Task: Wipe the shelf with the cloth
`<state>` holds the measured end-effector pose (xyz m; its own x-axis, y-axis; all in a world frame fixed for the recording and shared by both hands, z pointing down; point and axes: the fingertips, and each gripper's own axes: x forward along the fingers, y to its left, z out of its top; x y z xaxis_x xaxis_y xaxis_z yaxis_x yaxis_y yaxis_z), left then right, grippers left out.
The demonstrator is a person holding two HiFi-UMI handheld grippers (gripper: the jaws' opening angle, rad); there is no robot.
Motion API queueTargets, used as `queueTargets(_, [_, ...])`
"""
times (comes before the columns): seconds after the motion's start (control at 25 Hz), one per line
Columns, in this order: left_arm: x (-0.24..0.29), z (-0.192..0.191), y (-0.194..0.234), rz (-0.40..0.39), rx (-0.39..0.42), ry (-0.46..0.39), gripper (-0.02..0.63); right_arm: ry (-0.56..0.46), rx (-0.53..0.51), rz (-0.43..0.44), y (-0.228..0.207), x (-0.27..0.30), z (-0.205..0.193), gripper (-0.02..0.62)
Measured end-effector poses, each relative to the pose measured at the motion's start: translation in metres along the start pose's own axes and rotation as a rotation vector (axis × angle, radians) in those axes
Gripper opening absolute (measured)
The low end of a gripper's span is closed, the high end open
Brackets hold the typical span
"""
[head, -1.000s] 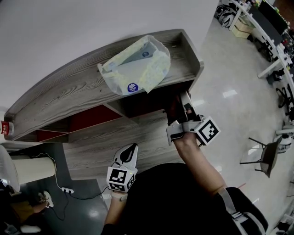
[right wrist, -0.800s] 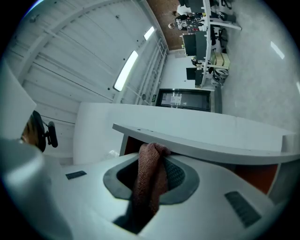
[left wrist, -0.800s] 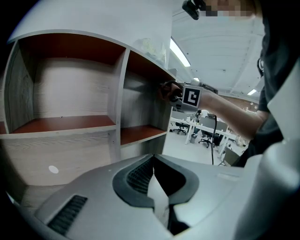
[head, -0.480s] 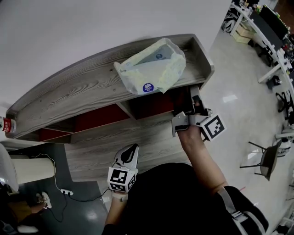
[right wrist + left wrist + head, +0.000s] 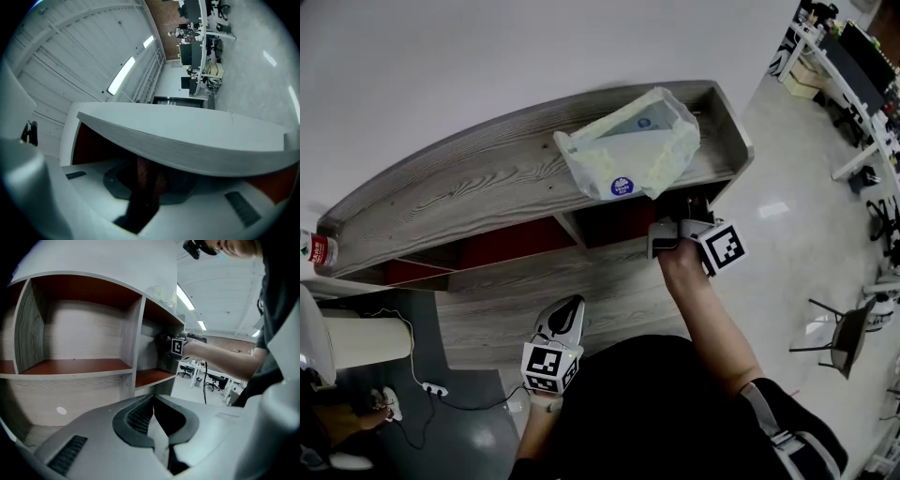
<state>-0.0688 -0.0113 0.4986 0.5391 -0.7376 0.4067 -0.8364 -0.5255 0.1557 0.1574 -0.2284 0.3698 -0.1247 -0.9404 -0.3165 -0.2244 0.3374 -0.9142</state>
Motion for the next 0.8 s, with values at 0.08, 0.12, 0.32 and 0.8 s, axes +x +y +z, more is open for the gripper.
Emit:
queueTargets(0.08, [0.001,-0.001,0.000,0.000,-0.002,0.004,0.012,0.005,-0.006,-0.043,-0.017,-0.007,-0.004,0.063])
queueTargets(0.12, [0.001,-0.002,0.000,0.000,-0.002,0.006,0.012,0.009,-0.008,-0.064,-0.025,-0.010,-0.006,0.063])
queueTargets(0.32, [0.002,-0.004,-0.001,-0.005,-0.002,0.011,0.012,0.025,-0.029,-0.154,-0.058,-0.030,-0.016,0.063])
queueTargets(0.8, [0.004,-0.003,-0.004,-0.012,-0.003,0.004,0.012,0.041,-0.172,-0.147,-0.045,-0.028,-0.021,0.064])
